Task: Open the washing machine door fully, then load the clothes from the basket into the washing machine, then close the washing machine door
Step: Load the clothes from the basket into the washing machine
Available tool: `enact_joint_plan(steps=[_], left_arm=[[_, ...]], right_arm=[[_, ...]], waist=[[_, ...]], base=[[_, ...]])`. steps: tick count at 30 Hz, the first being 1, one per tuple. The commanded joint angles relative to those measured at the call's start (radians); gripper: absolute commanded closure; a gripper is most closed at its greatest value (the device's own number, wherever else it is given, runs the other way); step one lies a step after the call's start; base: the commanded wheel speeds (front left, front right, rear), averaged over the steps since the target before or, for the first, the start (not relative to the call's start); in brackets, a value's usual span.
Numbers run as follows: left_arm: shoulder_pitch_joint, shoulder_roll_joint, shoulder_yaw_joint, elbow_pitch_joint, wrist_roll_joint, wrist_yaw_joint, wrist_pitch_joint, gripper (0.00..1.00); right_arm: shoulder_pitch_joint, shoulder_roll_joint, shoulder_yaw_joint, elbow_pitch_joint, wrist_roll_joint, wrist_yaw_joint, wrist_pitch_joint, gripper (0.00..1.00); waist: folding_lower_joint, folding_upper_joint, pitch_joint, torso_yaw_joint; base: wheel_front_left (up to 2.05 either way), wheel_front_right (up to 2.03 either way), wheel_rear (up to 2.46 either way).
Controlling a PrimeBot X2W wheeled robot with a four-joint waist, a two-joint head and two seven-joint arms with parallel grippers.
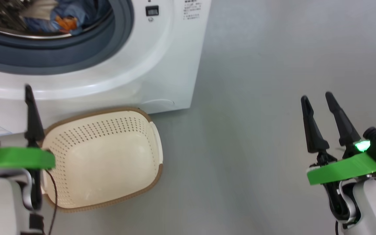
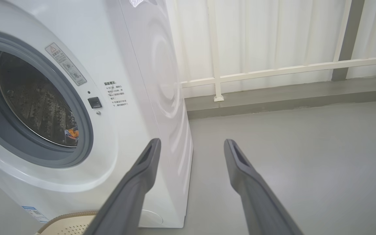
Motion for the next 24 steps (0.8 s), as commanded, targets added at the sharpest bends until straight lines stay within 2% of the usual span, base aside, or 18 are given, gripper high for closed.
enact_joint_plan(steps=[1, 11, 24], left_arm=[[0.036, 0.020, 0.028, -0.041, 0.011, -0.003, -0.005, 0.00], [0.184, -0.011, 0.028, -0.101, 0.002, -0.006, -0.005, 0.00], [0.331, -0.033, 0.038, -0.179, -0.024, -0.006, -0.005, 0.00]], right_arm=[[0.028, -0.018, 0.014, -0.019, -0.001, 0.004, -0.008, 0.00], [0.094, -0.043, 0.000, -0.016, 0.005, 0.004, -0.008, 0.00], [0.155, -0.055, -0.040, -0.026, 0.006, 0.004, -0.008, 0.00]], waist=[[0.0001, 0.0000, -0.045, 0.026], [0.0001, 0.0000, -0.119, 0.062], [0.0001, 0.0000, -0.160, 0.108]], base=[[0.00, 0.00, 0.00], [0.00, 0.00, 0.00], [0.00, 0.00, 0.00]])
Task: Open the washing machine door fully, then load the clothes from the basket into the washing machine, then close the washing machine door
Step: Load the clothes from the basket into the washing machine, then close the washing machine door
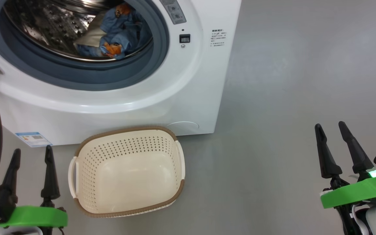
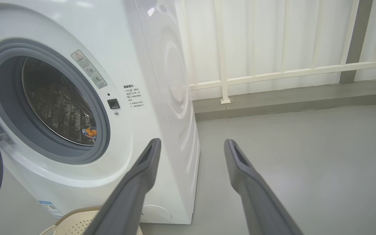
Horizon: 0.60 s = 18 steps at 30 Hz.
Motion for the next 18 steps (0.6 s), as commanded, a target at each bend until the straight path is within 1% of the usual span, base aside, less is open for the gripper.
enact_joint_plan(steps=[1, 8, 18], left_arm=[[0.012, 0.012, 0.032, -0.041, -0.005, -0.002, -0.005, 0.00], [0.055, 0.007, 0.037, -0.076, -0.005, -0.002, -0.005, 0.00], [0.056, 0.008, 0.035, -0.094, -0.005, -0.002, -0.005, 0.00]], right_arm=[[0.010, -0.025, 0.004, -0.026, 0.002, 0.004, -0.008, 0.00], [0.017, -0.023, -0.006, -0.031, -0.002, 0.004, -0.008, 0.00], [0.015, -0.020, -0.009, -0.034, -0.005, 0.004, -0.008, 0.00]], waist=[[0.0000, 0.0000, -0.007, 0.012], [0.0000, 0.0000, -0.012, 0.021], [0.0000, 0.0000, -0.009, 0.020]], base=[[0.00, 0.00, 0.00], [0.00, 0.00, 0.00], [0.00, 0.00, 0.00]])
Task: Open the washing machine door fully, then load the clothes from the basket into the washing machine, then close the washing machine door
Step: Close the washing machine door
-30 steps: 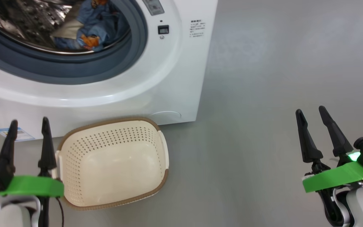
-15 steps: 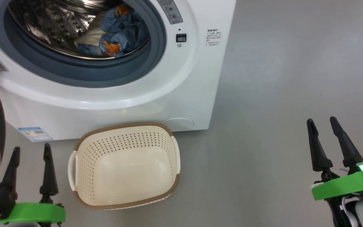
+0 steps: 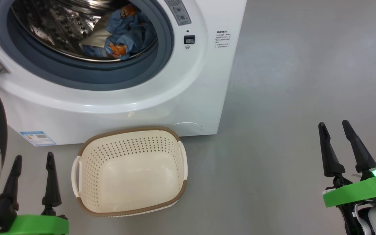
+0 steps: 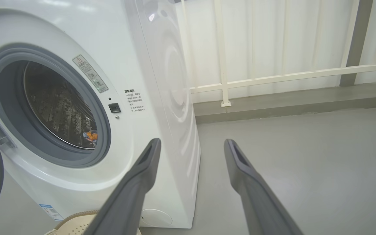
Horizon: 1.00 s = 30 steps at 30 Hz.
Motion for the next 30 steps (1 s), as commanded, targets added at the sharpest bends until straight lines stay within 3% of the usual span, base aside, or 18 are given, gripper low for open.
enact_joint_plan(steps=[1, 10, 22, 30], left_arm=[[-0.009, 0.023, 0.031, -0.034, -0.004, 0.000, -0.005, 0.00], [-0.008, 0.022, 0.038, -0.032, 0.007, 0.000, -0.005, 0.00], [-0.018, 0.020, 0.034, -0.039, 0.006, 0.000, -0.006, 0.00], [-0.026, 0.021, 0.027, -0.041, 0.002, 0.000, -0.006, 0.00]], right_arm=[[0.005, -0.019, 0.013, -0.027, -0.004, 0.004, -0.008, 0.00], [0.003, -0.017, 0.013, -0.027, -0.004, 0.004, -0.008, 0.00], [-0.006, -0.019, 0.012, -0.030, -0.003, 0.004, -0.008, 0.00], [-0.013, -0.018, 0.011, -0.029, -0.007, 0.004, -0.008, 0.00]], waist=[[0.0000, 0.0000, 0.001, -0.001], [0.0000, 0.0000, 0.005, -0.005], [0.0000, 0.0000, 0.025, -0.001], [0.0000, 0.0000, 0.030, 0.016]], base=[[0.00, 0.00, 0.00], [-0.19, 0.19, 0.00], [-1.22, 1.22, 0.00], [-0.41, 0.41, 0.00]])
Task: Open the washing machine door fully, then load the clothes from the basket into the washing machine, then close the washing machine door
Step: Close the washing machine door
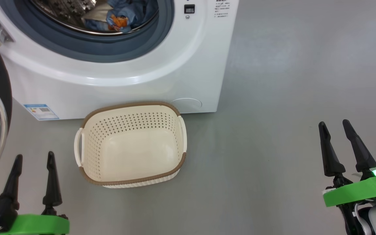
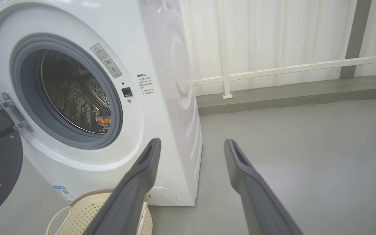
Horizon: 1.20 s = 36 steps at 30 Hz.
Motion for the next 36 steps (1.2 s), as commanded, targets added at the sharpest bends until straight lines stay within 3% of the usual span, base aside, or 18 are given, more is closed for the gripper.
enact_joint_plan(steps=[1, 12, 36], left_arm=[[-0.025, 0.023, 0.027, -0.036, -0.006, 0.000, -0.006, 0.00], [-0.023, 0.004, 0.027, -0.052, -0.016, 0.000, -0.006, 0.00], [0.022, -0.028, 0.014, -0.048, -0.104, 0.007, -0.006, 0.00]], right_arm=[[-0.014, -0.019, 0.014, -0.025, -0.007, 0.004, -0.008, 0.00], [-0.018, -0.036, 0.028, -0.023, -0.007, 0.004, -0.008, 0.00], [-0.070, -0.116, 0.128, 0.000, 0.005, 0.004, -0.008, 0.00]], waist=[[0.0000, 0.0000, 0.000, 0.007], [0.0000, 0.0000, -0.001, 0.088], [0.0000, 0.0000, -0.010, 0.431]], base=[[0.00, 0.00, 0.00], [0.00, 0.00, 0.00], [0.00, 0.00, 0.00]])
